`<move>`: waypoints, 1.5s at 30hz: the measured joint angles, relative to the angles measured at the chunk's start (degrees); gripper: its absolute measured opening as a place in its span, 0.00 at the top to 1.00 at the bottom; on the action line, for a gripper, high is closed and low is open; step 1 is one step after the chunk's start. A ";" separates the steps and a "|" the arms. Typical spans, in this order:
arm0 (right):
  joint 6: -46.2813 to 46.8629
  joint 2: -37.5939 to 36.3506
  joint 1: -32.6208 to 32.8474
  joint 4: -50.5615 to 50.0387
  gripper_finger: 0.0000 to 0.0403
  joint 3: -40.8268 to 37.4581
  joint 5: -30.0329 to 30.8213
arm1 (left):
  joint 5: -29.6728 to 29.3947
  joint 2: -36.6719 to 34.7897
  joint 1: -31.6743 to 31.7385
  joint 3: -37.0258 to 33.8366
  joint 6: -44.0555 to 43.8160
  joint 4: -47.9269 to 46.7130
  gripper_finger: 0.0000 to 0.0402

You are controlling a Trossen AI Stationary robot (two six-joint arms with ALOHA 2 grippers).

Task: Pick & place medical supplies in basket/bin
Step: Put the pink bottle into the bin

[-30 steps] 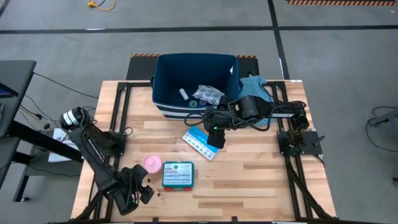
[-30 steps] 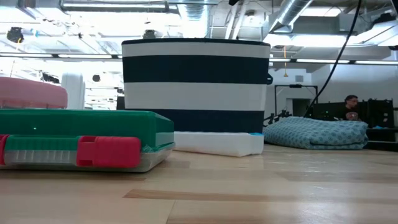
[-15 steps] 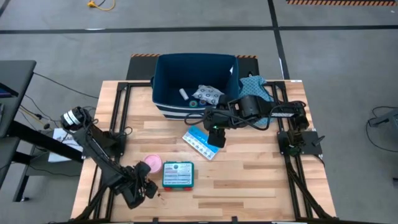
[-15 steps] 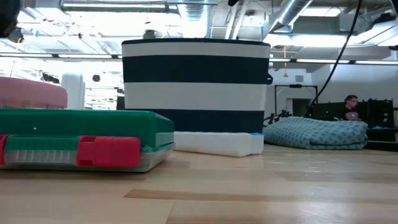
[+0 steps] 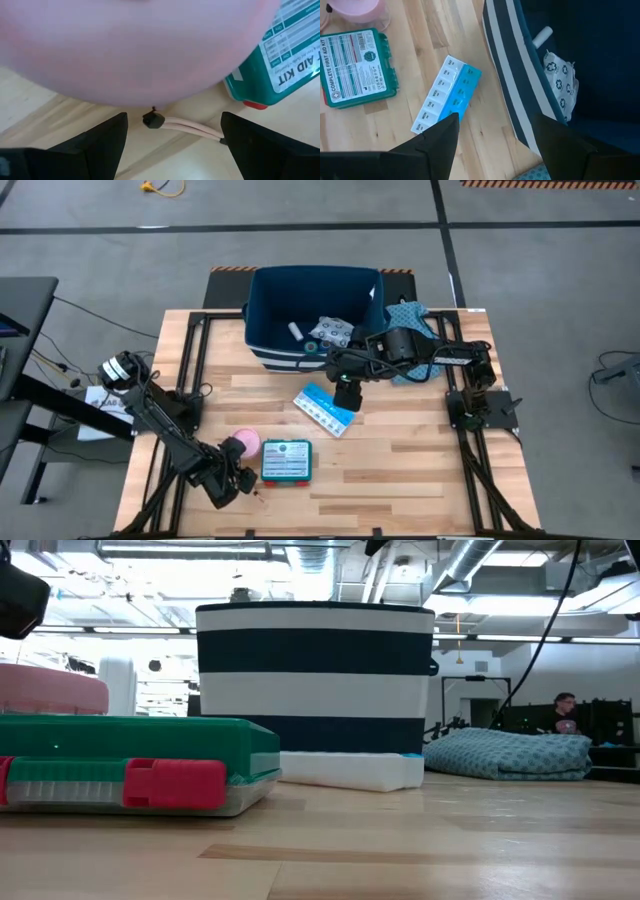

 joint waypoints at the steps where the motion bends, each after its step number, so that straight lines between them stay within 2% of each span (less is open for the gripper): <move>1: -0.02 0.00 0.03 0.05 0.39 0.00 0.02 | -0.02 0.00 0.02 -0.02 0.10 -0.04 0.22; 7: -0.02 0.00 0.06 1.31 0.39 0.00 0.00 | -0.30 0.01 0.00 -0.02 0.46 -1.28 0.23; 12: 0.00 0.00 0.16 1.33 0.39 0.00 -0.18 | 0.01 2.26 0.02 -0.02 0.59 -1.24 0.29; 22: 0.03 0.00 0.47 1.92 0.39 0.00 -0.18 | 1.00 4.94 0.35 -0.02 1.32 2.53 0.49; 34: 0.05 0.00 0.56 2.60 0.39 0.00 -0.22 | 0.76 4.96 0.35 -0.02 4.52 3.09 0.80; 45: -0.01 0.00 0.56 2.65 0.39 0.00 -0.22 | 0.65 4.96 -1.62 0.54 5.11 8.39 0.86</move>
